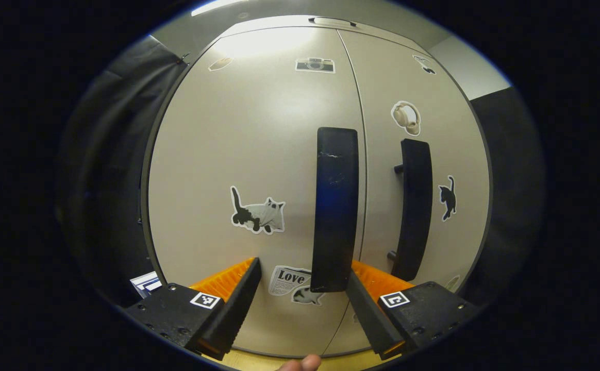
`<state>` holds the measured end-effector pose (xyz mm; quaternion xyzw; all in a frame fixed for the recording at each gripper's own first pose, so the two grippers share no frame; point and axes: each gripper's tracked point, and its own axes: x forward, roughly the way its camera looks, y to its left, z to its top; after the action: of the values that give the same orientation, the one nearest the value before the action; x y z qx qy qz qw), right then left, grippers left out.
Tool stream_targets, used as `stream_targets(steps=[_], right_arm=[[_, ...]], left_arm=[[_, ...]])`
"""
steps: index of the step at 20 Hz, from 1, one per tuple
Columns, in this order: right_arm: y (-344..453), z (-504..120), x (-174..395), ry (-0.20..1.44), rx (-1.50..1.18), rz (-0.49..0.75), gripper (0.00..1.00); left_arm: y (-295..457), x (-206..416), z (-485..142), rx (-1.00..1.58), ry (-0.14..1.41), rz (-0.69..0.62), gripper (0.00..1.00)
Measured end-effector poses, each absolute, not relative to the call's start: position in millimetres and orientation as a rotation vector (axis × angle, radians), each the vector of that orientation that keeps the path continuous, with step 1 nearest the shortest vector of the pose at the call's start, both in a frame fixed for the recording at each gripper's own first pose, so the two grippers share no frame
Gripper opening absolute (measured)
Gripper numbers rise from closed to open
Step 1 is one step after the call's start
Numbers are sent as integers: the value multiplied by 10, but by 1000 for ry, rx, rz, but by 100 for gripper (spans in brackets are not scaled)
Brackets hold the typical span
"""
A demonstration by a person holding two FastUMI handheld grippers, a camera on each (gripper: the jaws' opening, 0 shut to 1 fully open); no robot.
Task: Grasp the bottle in the cabinet with the left hand and place it on the coaster, then close the right door with the right hand and the left door with the left hand.
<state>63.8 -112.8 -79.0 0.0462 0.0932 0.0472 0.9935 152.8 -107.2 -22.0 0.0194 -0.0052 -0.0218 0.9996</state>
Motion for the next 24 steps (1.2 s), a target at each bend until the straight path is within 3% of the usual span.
stream_targets(steps=[17, 24], right_arm=[[-586, -305, 471, 94, 88, 67, 100], [-241, -128, 354, 40, 31, 52, 99]], left_arm=[[-420, -20, 145, -20, -4, -54, 94], [-124, -340, 109, -13, 7, -48, 94]])
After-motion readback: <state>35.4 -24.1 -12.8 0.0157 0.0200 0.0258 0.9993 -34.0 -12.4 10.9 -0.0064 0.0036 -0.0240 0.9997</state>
